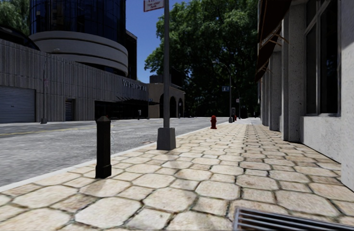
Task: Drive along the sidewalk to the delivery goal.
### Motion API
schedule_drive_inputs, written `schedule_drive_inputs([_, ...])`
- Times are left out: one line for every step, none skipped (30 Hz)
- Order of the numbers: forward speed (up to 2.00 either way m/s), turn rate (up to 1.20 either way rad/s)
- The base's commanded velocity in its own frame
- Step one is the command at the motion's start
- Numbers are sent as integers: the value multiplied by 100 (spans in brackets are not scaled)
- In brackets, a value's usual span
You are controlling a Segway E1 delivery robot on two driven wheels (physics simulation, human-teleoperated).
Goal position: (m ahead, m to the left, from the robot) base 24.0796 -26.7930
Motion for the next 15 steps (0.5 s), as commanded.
schedule_drive_inputs([200,-67])
schedule_drive_inputs([200,-67])
schedule_drive_inputs([200,-67])
schedule_drive_inputs([200,-58])
schedule_drive_inputs([200,-9])
schedule_drive_inputs([200,-1])
schedule_drive_inputs([200,0])
schedule_drive_inputs([200,0])
schedule_drive_inputs([200,0])
schedule_drive_inputs([200,0])
schedule_drive_inputs([200,0])
schedule_drive_inputs([200,0])
schedule_drive_inputs([200,0])
schedule_drive_inputs([200,0])
schedule_drive_inputs([200,0])
